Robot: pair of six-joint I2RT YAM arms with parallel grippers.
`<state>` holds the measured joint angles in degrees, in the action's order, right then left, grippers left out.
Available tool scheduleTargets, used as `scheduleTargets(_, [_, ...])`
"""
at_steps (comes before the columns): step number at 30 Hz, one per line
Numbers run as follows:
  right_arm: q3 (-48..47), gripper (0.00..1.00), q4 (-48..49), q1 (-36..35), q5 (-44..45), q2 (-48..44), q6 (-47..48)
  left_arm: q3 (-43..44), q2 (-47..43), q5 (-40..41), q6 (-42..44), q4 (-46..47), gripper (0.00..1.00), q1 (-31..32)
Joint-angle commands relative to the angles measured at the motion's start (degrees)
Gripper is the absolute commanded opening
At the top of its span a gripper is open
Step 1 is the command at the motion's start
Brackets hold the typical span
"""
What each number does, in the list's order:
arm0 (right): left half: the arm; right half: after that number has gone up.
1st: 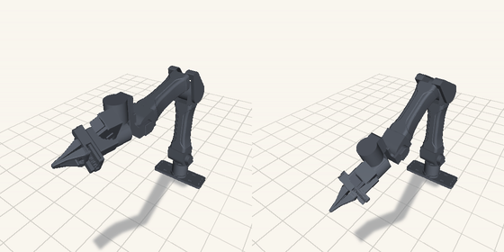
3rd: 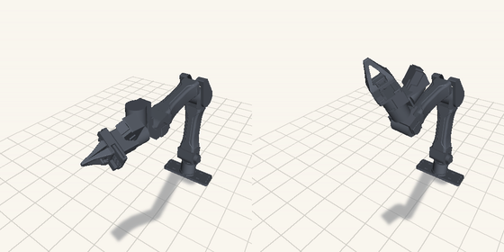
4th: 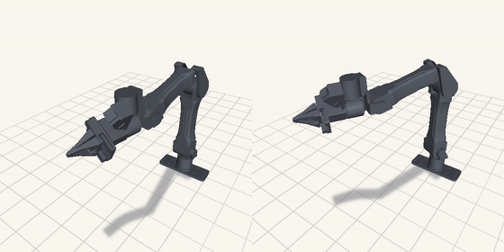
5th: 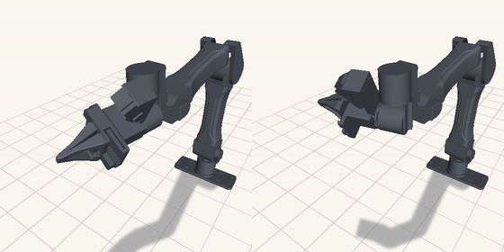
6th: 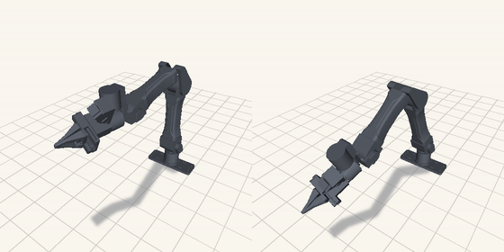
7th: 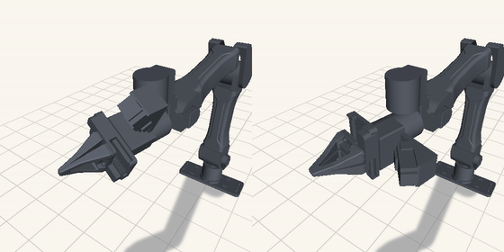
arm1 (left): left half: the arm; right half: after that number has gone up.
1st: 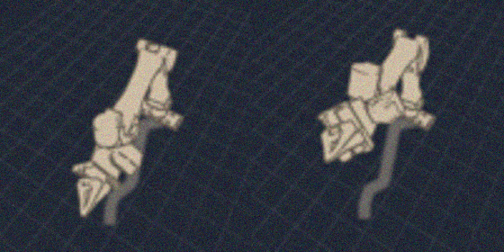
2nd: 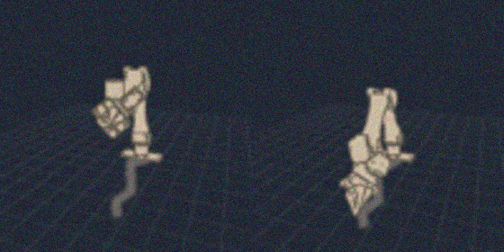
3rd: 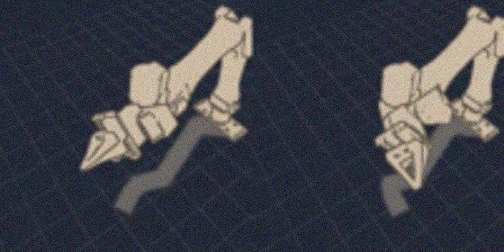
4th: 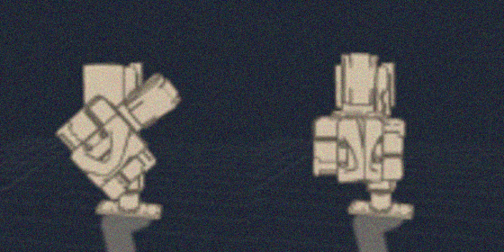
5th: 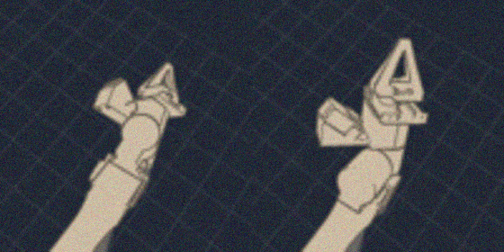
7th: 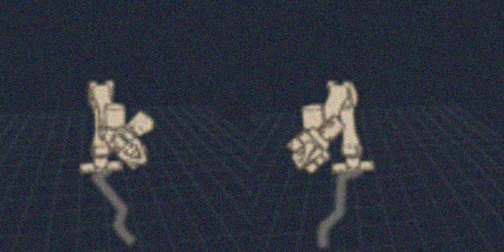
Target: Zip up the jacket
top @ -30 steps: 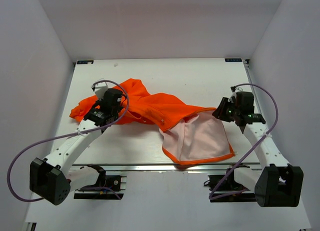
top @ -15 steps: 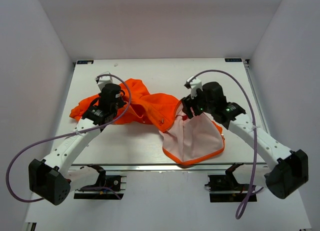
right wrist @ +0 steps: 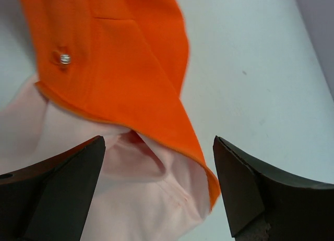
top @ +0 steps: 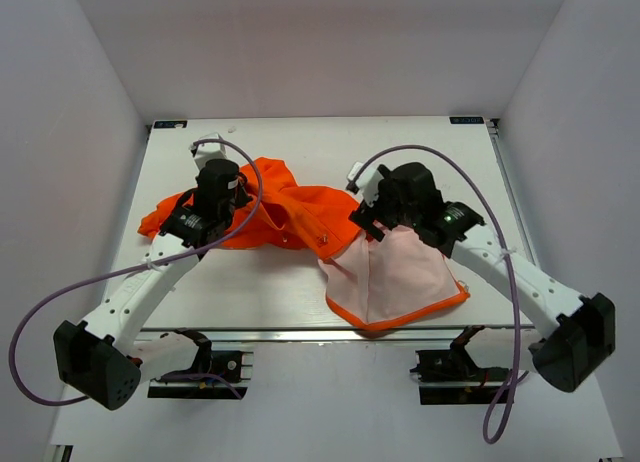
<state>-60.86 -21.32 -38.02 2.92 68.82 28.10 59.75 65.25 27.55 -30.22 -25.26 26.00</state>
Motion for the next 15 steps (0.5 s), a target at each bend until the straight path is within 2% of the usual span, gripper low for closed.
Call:
scheduleTargets(1, [-5.03, 0.89, -3.27, -0.83, -13.17, 6.21, 7.14, 3.01, -1.09, 0.75, 1.3, 1.0, 0.0, -0.16])
scheduleTargets(5, [-9.45, 0.89, -11.54, -0.83, -16.89, 13.44, 8.38, 3.36, -1.27, 1.37, 1.83, 1.35, 0.0, -0.16])
scheduleTargets(12, [-8.22, 0.89, -12.17, -0.83, -12.68, 17.93, 6.45, 3.36, -1.36, 2.59, 2.35, 0.3, 0.0, -0.16])
scheduleTargets(15, [-6.47, 0.89, -7.62, -0.83, -7.77, 19.95, 4.7, 3.53, -1.27, 2.51, 2.53, 0.38, 0.0, -0.16])
